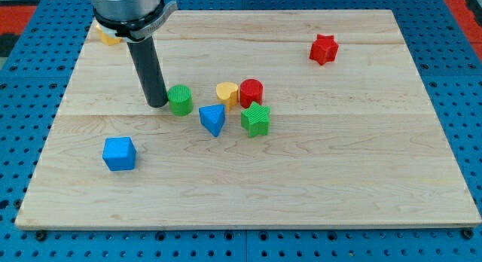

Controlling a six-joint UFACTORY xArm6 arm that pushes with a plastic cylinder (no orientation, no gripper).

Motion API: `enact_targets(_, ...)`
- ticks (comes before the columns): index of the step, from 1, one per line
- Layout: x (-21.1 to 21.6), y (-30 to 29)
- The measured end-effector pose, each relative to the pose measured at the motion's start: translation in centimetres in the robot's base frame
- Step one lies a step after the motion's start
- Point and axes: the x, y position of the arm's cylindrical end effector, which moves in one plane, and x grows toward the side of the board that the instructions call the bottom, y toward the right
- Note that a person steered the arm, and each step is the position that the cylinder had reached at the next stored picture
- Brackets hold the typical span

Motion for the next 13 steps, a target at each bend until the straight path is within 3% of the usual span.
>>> enact_targets(1, 6.8, -2.1)
enact_targets(2, 11.6, 2.4)
enact_targets(3, 14.9, -0.9)
enact_targets(4, 15.7, -6.8)
enact_targets(5, 11.8, -7.4)
enact_targets(6, 14.6, -3.0)
enact_targets(7, 13.3, 0.8)
enact_targets(8, 7.2, -5.4)
enact_targets(9, 4.6, -10.0)
enact_targets(10, 7.0, -9.0)
enact_targets(11, 5.0, -16.7)
enact_targets(13, -1.4, -16.8)
